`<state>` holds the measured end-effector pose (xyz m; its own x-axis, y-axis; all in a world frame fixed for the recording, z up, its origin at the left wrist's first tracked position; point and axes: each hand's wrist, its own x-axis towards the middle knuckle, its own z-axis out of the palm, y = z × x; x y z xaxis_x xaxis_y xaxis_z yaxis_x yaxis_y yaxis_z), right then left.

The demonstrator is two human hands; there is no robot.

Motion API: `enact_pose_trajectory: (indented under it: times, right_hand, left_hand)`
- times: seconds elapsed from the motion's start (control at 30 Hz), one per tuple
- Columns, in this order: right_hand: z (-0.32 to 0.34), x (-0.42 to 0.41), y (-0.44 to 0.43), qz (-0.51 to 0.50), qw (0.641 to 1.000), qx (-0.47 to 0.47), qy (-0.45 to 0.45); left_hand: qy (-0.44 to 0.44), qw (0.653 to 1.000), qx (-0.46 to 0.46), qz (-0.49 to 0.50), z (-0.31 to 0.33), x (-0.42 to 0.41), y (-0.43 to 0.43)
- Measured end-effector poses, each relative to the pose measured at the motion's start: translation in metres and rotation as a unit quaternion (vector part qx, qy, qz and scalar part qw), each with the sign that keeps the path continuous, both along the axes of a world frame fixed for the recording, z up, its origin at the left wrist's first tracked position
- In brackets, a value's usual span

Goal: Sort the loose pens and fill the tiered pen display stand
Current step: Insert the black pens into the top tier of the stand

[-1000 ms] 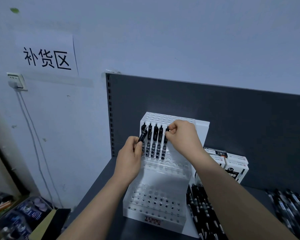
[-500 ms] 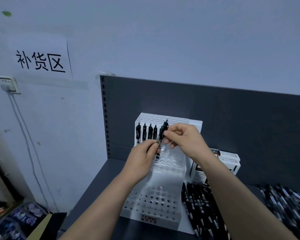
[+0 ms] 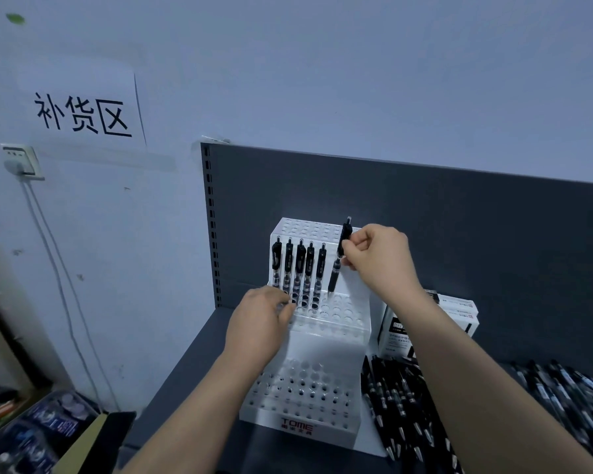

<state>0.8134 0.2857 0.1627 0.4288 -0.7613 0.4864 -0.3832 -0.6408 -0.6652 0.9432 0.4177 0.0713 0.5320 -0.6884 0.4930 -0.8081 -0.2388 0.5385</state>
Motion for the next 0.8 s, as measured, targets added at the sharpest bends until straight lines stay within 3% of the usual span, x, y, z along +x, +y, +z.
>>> enact_pose_trajectory:
  times: [0.37,0.8]
  right_hand:
    - [-0.031,0.013,-0.002,0.006,0.995,0.034,0.091]
    - [-0.034,-0.003,0.0,-0.006,0.993,0.039,0.112]
  left_hand:
    - [0.01,1.0,0.003,0.003,0.001,0.002,0.0]
    - [0.003,1.0,0.004,-0.001,0.005,-0.002,0.002]
